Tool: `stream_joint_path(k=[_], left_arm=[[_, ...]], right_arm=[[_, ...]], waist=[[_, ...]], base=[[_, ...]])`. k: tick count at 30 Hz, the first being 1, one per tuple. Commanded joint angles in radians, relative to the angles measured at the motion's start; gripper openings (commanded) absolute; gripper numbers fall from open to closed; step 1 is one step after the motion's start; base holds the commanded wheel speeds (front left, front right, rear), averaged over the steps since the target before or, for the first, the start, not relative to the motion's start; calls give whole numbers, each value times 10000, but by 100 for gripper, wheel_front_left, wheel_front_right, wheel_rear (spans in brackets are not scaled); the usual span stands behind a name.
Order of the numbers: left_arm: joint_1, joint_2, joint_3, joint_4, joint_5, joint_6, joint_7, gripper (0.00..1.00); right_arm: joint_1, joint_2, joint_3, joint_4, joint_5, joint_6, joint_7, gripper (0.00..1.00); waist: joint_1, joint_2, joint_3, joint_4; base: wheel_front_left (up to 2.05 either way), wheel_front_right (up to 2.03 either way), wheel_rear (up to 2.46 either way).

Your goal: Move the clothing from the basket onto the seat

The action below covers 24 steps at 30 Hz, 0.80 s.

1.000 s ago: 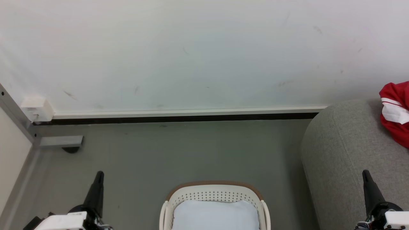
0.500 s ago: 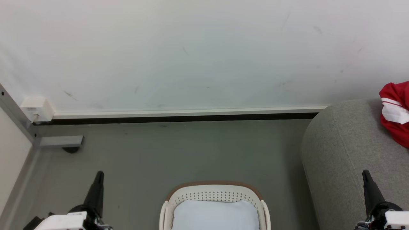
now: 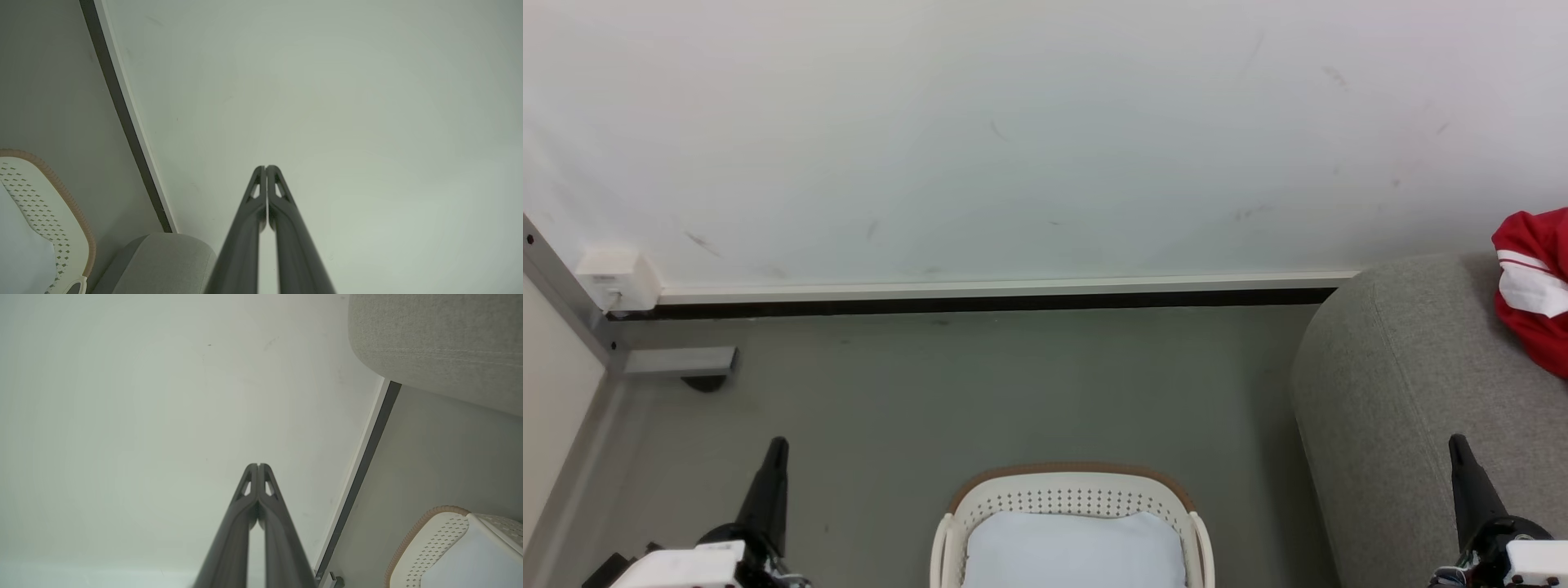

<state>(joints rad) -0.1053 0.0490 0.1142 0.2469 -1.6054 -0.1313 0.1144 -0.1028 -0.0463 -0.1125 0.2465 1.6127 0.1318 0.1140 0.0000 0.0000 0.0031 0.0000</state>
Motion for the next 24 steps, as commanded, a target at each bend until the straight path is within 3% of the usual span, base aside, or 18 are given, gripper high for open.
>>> stream_joint_path(k=[1,24], left_arm=[[-85,20,19,-35,-139,-7,31,0],[-85,20,18,-34,-139,-7,30,0]], right_arm=[[-122,-74,-38,-47,8,-21,38,0],[-123,-75,-38,-47,8,-21,37,0]], waist=[[0,0,0,0],[0,0,0,0]], base=[[0,0,0],[0,0,0]])
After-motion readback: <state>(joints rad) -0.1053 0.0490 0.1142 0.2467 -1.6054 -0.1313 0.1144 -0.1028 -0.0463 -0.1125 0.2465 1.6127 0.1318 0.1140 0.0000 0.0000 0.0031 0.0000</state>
